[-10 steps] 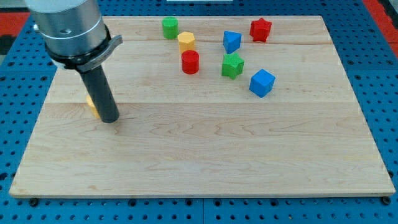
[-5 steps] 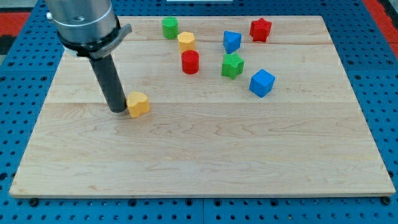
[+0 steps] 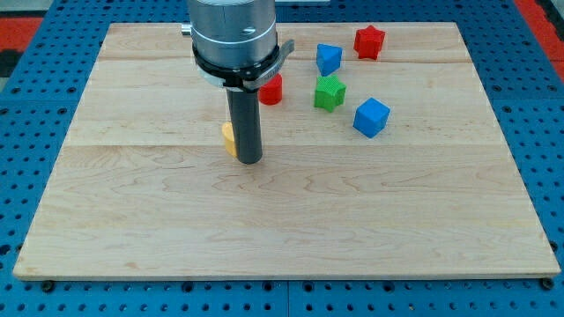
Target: Slide the yellow heart upwards of the board
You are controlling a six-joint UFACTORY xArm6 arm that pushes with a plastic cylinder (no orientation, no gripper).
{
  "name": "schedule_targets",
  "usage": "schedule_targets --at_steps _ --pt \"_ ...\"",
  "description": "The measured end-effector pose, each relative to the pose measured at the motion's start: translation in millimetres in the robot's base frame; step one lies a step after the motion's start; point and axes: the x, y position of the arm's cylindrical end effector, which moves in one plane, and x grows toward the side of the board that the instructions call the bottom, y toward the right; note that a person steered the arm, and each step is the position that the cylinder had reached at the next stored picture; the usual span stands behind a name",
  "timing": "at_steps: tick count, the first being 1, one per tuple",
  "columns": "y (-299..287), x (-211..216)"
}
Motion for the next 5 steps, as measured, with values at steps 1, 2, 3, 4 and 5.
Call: schedule_targets --at_steps 1,2,3,4,5 --pt "25 -16" --pt "11 -16" --pt "-8 -24" --pt "-44 -43" --pt "-76 -47"
